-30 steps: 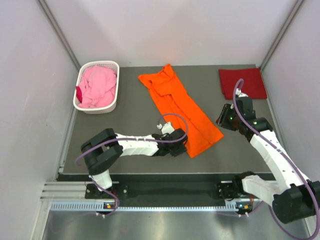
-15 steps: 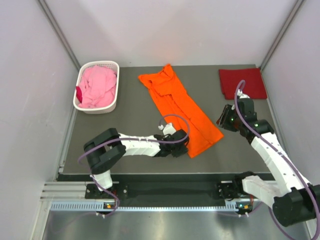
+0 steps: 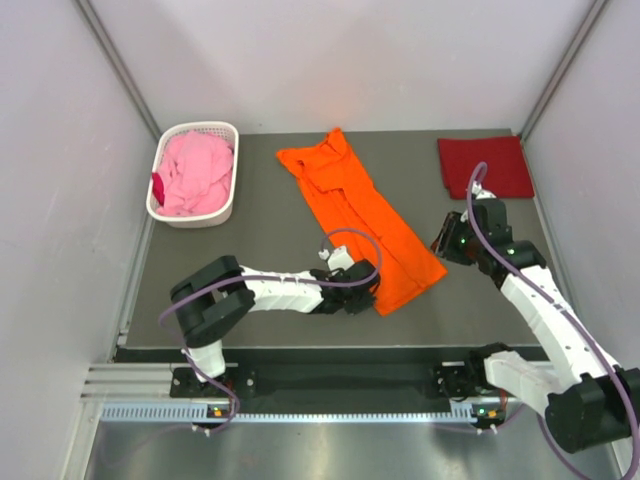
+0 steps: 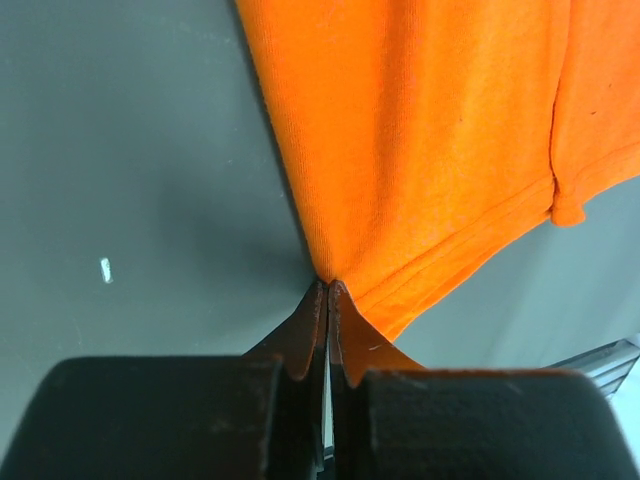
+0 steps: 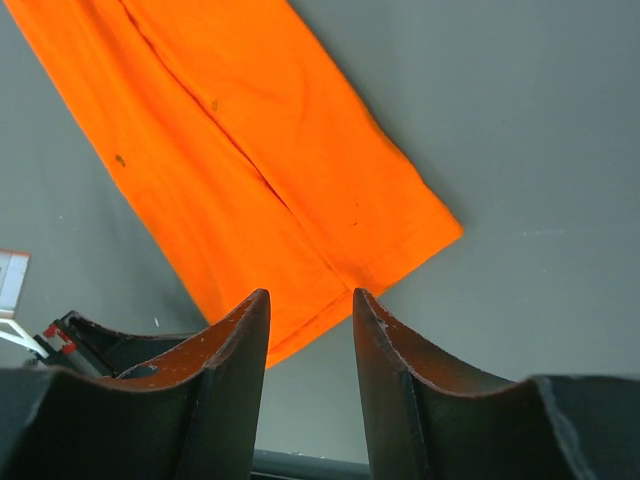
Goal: Fold and stack the t-shirts
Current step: Fold the tshirt
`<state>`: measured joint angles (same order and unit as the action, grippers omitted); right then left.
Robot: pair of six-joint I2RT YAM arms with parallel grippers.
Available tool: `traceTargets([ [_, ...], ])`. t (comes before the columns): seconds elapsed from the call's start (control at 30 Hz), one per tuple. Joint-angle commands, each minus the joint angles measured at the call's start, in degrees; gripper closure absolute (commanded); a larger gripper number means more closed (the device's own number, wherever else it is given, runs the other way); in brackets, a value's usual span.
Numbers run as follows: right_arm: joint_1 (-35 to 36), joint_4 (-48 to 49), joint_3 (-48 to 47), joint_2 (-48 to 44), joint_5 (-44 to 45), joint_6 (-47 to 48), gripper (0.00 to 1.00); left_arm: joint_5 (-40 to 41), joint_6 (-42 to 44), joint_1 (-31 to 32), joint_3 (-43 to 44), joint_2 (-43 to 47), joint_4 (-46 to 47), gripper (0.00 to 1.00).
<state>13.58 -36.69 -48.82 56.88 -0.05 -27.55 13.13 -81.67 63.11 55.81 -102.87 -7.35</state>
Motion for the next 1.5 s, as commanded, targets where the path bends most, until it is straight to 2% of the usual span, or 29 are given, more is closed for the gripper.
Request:
traceTargets([
  [0.0, -0.5, 1.4, 0.8, 0.0, -2.1, 1.5, 0.6, 2.2, 1.2, 0.3, -1.3, 3.3, -4.0, 1.0],
  [0.33, -0.3, 1.8, 2.6, 1.9, -9.8, 5.0, 0.6, 3.0, 2.8, 1.7, -10.5, 15.8, -13.9, 1.0],
  [0.53, 3.0, 7.8, 10.6, 3.5, -17.3, 3.3, 0.59, 3.6, 5.7, 1.8, -13.9, 21.0, -21.6, 1.0],
  [0.63, 5.2, 9.8, 14.4, 3.0, -17.8, 1.5, 0.59, 4.2, 7.1, 1.8, -14.1, 21.7, -26.2, 1.0],
  [0.73, 8.4, 9.5, 16.0, 3.2, -16.7, 0.0, 0.59, 4.3, 8.2, 1.8, -14.7, 22.1, -31.1, 1.0],
  [0.93, 17.4, 9.3, 17.9, 4.0, -11.6, -3.9, 0.6, 4.3, 9.2, 1.2, -17.3, 23.7, -33.5, 1.0],
  [1.17, 25.8, 11.9, 20.0, 6.6, -8.9, -10.4, 0.6, 3.7, 12.9, -2.9, -18.0, 29.8, -34.6, 1.0],
  [1.3, 30.8, 13.7, 19.7, 7.6, -7.9, -13.1, 0.6, 2.5, 15.9, -7.4, -19.6, 32.3, -34.7, 1.0],
  [1.33, 32.0, 14.4, 19.5, 7.9, -7.7, -13.4, 0.6, 1.3, 16.2, -7.9, -19.9, 32.8, -34.4, 0.98],
  [1.37, 32.5, 14.4, 18.9, 8.2, -7.5, -14.0, 0.6, 0.7, 16.3, -8.4, -20.0, 33.9, -34.2, 0.89],
  [1.47, 33.7, 13.6, 17.2, 8.9, -6.6, -15.5, 0.6, 1.0, 16.6, -8.6, -19.0, 35.9, -35.7, 0.79],
])
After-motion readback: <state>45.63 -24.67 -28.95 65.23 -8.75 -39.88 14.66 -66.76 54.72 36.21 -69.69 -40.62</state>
